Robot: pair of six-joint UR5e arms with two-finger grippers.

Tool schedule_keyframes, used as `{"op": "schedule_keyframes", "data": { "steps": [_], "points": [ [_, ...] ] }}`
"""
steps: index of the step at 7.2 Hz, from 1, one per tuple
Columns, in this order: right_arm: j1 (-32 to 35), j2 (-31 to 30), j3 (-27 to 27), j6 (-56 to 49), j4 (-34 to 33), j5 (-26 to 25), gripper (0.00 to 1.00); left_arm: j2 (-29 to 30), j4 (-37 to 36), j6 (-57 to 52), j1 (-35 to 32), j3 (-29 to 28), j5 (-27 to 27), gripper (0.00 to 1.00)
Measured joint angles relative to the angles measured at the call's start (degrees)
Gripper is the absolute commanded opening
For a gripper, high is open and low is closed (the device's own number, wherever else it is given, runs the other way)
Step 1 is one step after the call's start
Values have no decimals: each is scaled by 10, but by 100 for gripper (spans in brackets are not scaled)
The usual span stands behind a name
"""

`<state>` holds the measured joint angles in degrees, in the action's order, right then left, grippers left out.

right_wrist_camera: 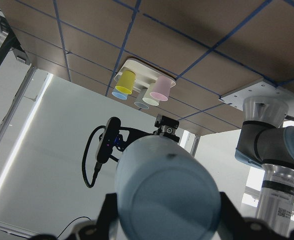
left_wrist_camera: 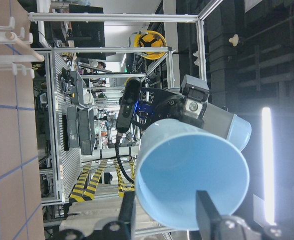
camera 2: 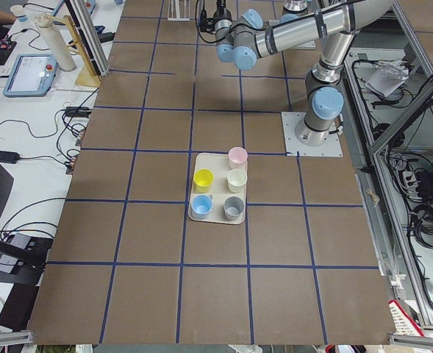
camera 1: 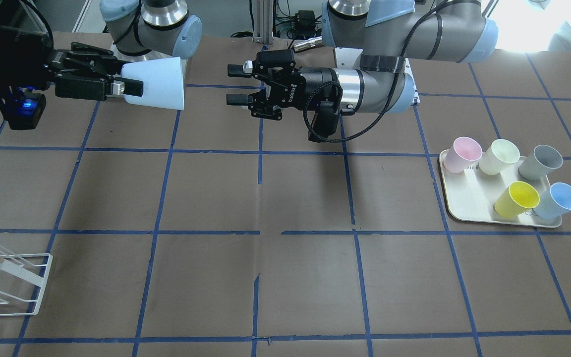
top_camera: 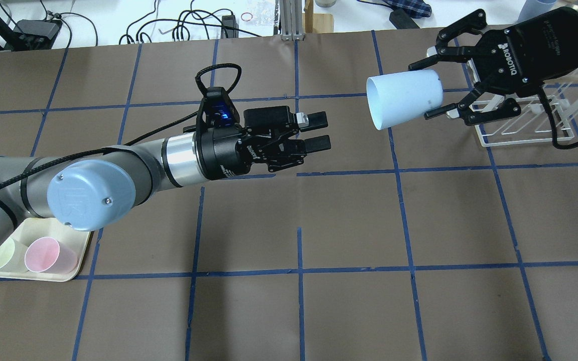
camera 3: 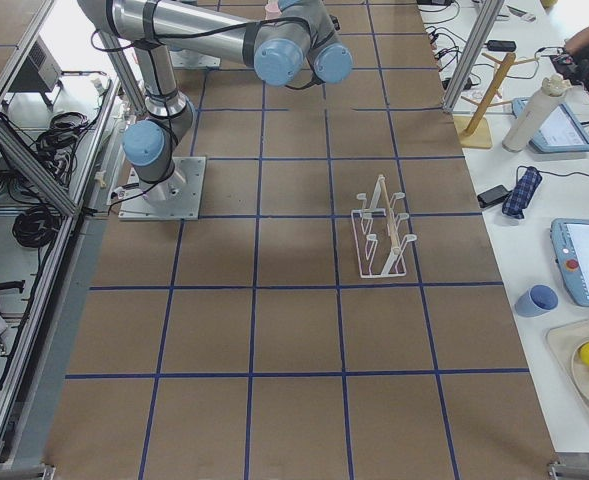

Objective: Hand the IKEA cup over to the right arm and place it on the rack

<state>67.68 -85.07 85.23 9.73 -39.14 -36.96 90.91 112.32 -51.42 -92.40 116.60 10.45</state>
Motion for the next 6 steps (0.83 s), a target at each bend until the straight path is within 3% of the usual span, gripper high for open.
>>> {"op": "schedule_keyframes", "data": {
  "steps": [2,5,6],
  "points": [
    [-16,-2,-7,1,-88,-83,39,1,-1,6,34,-7,-62,75],
    [-18,-7,-5,-13,-246,-268,39,13,-10,31,115,-24,-228,80],
    [-18,-7,-2,-32,-289,-321,31,17,-29,65,122,-41,-271,80]
  ]
}}
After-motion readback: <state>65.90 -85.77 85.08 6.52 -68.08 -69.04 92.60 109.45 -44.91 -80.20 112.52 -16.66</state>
